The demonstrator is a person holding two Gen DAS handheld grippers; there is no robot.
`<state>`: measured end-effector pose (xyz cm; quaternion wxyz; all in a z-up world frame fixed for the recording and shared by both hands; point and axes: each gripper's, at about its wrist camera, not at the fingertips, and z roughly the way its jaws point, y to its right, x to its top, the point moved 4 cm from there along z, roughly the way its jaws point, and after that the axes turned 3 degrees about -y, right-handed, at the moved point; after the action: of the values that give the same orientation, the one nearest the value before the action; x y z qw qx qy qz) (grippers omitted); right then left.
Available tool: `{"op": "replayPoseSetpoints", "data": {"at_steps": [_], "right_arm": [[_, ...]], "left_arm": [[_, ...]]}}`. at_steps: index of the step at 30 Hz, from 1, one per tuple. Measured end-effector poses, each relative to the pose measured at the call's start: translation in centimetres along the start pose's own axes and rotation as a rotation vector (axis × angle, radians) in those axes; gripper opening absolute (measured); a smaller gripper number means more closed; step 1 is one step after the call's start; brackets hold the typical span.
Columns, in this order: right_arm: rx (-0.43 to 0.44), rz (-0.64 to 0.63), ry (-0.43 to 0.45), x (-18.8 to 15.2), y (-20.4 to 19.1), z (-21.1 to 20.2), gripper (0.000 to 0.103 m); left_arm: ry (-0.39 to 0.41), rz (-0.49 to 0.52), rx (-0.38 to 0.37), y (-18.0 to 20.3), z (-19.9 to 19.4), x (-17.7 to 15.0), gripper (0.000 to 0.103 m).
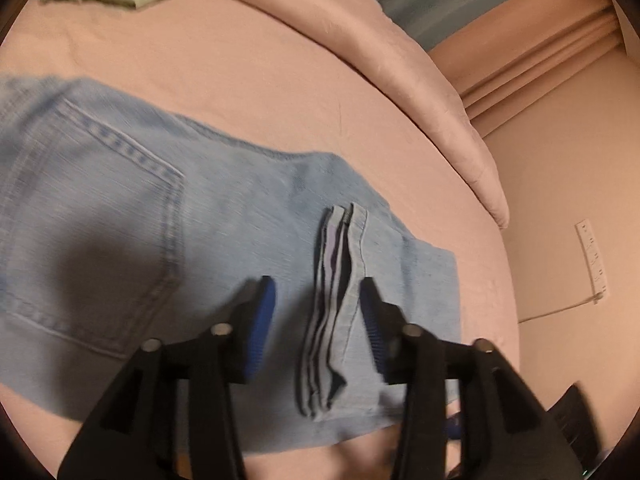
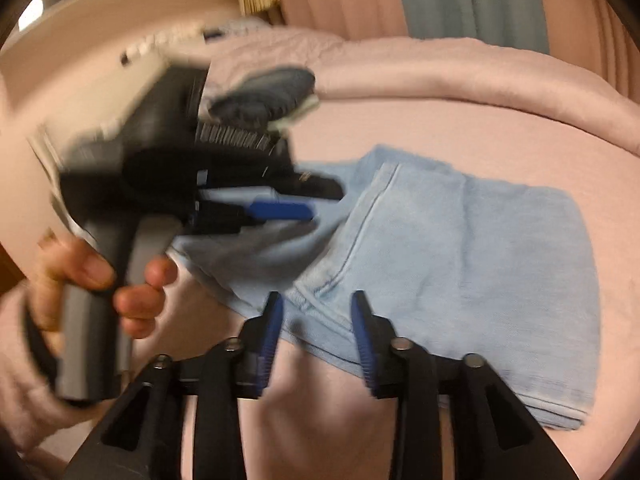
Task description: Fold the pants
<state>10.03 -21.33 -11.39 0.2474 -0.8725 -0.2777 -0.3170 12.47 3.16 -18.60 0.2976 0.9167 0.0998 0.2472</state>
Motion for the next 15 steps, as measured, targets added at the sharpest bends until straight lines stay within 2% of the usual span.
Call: {"op": "replayPoseSetpoints", "data": {"at_steps": [2,4,9,12,14,15], "right_arm": [[0.022,0.058,0.054,1.0,1.5,-2.0,0.042],[0.005,0.139,0.092,1.7,4.3,-3.5,0.042],[-0.168,0.296,0.075,3.1,11.4,-4.1,0.042],[-0.211,0.301,0.057,4.2,13.2,-3.6,0.030],[-0.223,0.310,0.048,4.8,14.0,-3.0,0.025],[-0.228,0.321,0.043,5.5,14.7,-2.5,0.020]], "left_arm": [[0.006,0.045,0.025,0.1,-0.7,-0.4,0.048],[0.008,0.111,0.051,0.8,-1.1,-1.2,0.051],[-0.005,0.342,0.112,4.8,-0.4,-3.5,0.055],[-0.039,0.457,0.127,6.9,1.2,-4.7,0.055],[-0.065,0.487,0.138,7.1,2.3,-5.3,0.054],[-0.080,0.488,0.139,6.9,2.7,-5.5,0.054]]}}
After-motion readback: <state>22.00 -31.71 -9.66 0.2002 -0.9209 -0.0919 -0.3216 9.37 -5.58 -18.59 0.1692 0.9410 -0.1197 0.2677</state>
